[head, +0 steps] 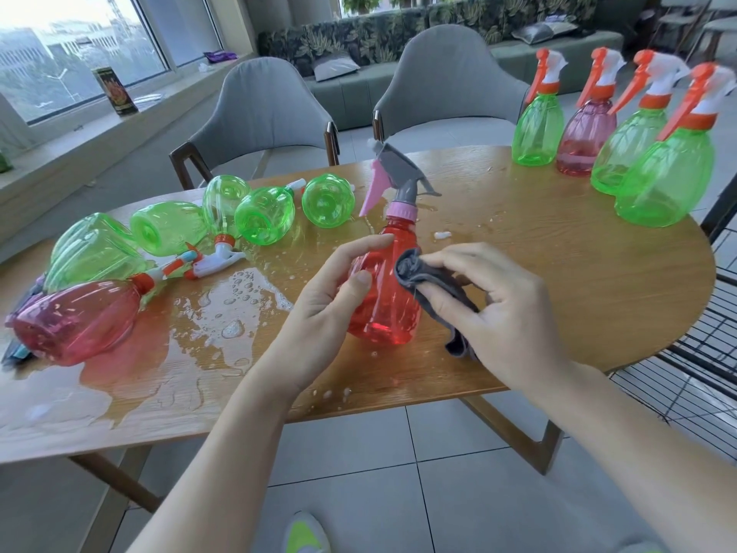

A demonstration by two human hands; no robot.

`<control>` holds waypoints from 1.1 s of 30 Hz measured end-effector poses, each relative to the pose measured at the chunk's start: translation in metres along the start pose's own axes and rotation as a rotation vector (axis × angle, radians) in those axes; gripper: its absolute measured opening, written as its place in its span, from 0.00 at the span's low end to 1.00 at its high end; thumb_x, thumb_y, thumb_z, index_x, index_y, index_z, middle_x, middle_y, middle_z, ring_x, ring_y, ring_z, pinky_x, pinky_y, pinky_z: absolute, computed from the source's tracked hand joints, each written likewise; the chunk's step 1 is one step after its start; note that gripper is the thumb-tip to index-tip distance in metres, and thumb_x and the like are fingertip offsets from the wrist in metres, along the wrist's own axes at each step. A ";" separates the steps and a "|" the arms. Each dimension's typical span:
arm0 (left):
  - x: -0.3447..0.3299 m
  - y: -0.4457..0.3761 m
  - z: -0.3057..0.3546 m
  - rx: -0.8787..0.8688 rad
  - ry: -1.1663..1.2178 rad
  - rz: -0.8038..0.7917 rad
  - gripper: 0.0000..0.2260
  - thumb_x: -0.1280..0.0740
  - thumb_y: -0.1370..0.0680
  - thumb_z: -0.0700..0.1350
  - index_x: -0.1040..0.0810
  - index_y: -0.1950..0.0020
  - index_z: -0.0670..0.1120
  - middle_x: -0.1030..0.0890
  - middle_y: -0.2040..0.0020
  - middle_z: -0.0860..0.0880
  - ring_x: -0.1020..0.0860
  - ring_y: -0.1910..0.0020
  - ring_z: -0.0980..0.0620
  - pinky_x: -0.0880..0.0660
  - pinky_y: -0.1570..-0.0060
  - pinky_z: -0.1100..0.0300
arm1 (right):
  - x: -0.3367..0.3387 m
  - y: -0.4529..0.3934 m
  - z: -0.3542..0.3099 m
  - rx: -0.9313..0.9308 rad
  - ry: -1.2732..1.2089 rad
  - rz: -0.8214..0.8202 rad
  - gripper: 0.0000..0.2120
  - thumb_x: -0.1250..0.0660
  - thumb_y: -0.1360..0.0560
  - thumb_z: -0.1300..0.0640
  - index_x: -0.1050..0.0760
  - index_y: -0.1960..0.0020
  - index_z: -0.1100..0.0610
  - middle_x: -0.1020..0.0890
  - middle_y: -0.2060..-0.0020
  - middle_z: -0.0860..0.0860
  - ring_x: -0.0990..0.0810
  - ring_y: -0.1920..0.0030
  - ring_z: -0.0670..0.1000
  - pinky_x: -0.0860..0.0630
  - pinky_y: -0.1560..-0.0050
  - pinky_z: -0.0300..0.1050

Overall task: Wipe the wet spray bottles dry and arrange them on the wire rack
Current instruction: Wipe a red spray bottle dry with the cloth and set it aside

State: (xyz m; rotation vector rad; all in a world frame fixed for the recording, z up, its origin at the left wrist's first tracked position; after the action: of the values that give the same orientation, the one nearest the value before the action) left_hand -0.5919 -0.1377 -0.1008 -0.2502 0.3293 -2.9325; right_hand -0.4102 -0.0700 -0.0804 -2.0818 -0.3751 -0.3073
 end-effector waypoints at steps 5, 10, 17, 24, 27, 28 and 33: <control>0.000 0.002 0.002 0.008 -0.004 -0.008 0.16 0.43 0.10 0.41 0.25 0.26 0.51 0.17 0.33 0.48 0.17 0.35 0.42 0.18 0.37 0.44 | 0.005 -0.006 0.002 -0.022 0.011 0.043 0.12 0.27 0.22 0.59 0.16 0.40 0.61 0.16 0.46 0.52 0.18 0.43 0.44 0.21 0.44 0.40; -0.001 -0.002 -0.004 0.029 0.091 0.009 0.15 0.40 0.12 0.48 0.24 0.26 0.57 0.19 0.30 0.43 0.20 0.32 0.38 0.23 0.33 0.37 | -0.008 0.004 -0.006 0.064 0.003 -0.061 0.12 0.25 0.22 0.58 0.16 0.42 0.62 0.16 0.47 0.53 0.18 0.46 0.48 0.22 0.45 0.41; 0.001 -0.008 -0.007 0.036 0.199 0.074 0.14 0.40 0.11 0.48 0.24 0.26 0.54 0.17 0.34 0.38 0.17 0.39 0.40 0.22 0.34 0.40 | -0.026 0.024 -0.017 0.240 0.053 -0.241 0.11 0.29 0.22 0.60 0.15 0.42 0.63 0.18 0.49 0.56 0.19 0.48 0.54 0.22 0.44 0.45; 0.000 -0.005 -0.007 0.038 0.212 0.026 0.17 0.37 0.14 0.50 0.24 0.25 0.54 0.17 0.33 0.42 0.17 0.37 0.41 0.22 0.37 0.44 | -0.017 0.011 -0.019 0.283 0.125 -0.146 0.11 0.29 0.20 0.60 0.17 0.40 0.64 0.18 0.48 0.57 0.19 0.47 0.53 0.22 0.42 0.43; 0.001 -0.003 -0.004 0.027 0.198 -0.009 0.18 0.34 0.17 0.53 0.21 0.27 0.57 0.17 0.33 0.44 0.18 0.35 0.40 0.23 0.37 0.42 | -0.005 -0.005 -0.015 0.216 0.143 -0.013 0.12 0.28 0.21 0.59 0.16 0.40 0.63 0.17 0.47 0.56 0.19 0.46 0.49 0.23 0.42 0.37; 0.001 -0.002 -0.004 0.020 0.196 -0.020 0.18 0.33 0.18 0.53 0.21 0.27 0.57 0.18 0.31 0.44 0.19 0.33 0.39 0.23 0.35 0.40 | -0.001 -0.010 -0.013 0.185 0.143 0.021 0.12 0.27 0.21 0.59 0.16 0.40 0.63 0.17 0.47 0.56 0.20 0.45 0.47 0.25 0.41 0.35; 0.007 0.000 -0.005 -0.002 0.178 -0.042 0.15 0.31 0.16 0.50 0.19 0.28 0.55 0.20 0.28 0.42 0.23 0.28 0.35 0.27 0.28 0.31 | 0.011 -0.018 0.001 -0.008 0.040 0.117 0.11 0.27 0.21 0.61 0.17 0.39 0.61 0.16 0.45 0.51 0.18 0.42 0.45 0.19 0.43 0.45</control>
State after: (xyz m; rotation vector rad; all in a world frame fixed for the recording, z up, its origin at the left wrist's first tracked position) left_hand -0.5995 -0.1377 -0.1046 0.0039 0.3560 -3.0025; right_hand -0.4071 -0.0585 -0.0629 -2.0929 -0.2275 -0.2809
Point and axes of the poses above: each hand's wrist, its own y-axis away from the middle knuckle, its own x-axis out of the back of the hand, z = x × y, the point moved 6 cm from there along -y, towards the middle knuckle
